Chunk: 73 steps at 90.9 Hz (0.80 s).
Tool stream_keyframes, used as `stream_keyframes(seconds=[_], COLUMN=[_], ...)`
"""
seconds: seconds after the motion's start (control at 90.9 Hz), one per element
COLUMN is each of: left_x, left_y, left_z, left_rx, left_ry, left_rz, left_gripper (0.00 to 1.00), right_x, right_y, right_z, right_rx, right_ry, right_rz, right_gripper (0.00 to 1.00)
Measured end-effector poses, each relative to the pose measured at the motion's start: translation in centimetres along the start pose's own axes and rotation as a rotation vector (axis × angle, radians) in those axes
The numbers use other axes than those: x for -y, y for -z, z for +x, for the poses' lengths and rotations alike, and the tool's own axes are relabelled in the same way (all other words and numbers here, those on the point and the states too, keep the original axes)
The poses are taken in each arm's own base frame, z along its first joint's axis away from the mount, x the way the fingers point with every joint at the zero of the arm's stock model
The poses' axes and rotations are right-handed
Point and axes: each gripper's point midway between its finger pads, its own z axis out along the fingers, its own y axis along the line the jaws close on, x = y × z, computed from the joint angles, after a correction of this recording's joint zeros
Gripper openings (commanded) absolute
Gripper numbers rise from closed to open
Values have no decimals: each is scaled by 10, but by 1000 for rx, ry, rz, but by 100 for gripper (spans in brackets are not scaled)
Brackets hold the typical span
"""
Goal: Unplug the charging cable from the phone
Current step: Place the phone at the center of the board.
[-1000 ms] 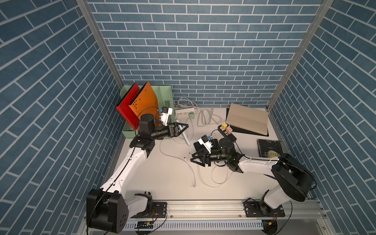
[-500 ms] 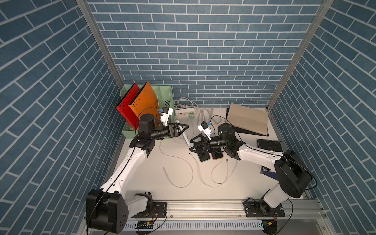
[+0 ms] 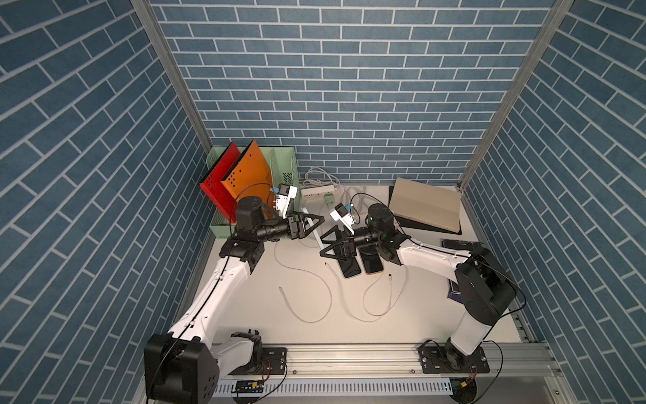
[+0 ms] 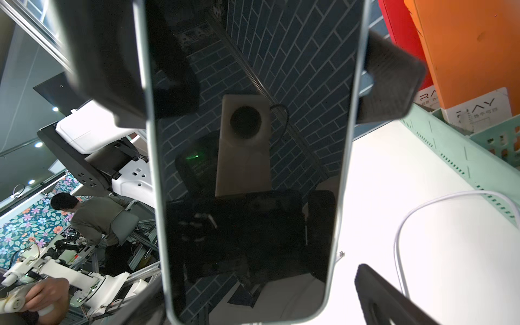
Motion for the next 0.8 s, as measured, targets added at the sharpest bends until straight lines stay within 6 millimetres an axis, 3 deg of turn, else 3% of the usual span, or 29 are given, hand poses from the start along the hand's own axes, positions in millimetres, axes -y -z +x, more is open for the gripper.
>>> stream_keyframes(seconds=[0.396, 0.55, 0.704, 0.803], left_x=[3, 3, 2, 2], left_y=[3, 4, 4, 4], left_z=[4, 5, 7, 7], left_rx=[-8, -11, -12, -12], left_ry=[-13, -18, -20, -22], left_rz=[-7, -9, -12, -12], left_gripper=[0, 0, 0, 10], right_x=[-5, -9, -10, -10], right_y=[-8, -8, -8, -8], right_z=[-12, -16, -18, -18], right_rx=[22, 27, 27, 26], right_ry=[-10, -13, -20, -22], right_rz=[-77, -92, -100, -101], right_gripper=[97, 84, 64, 46])
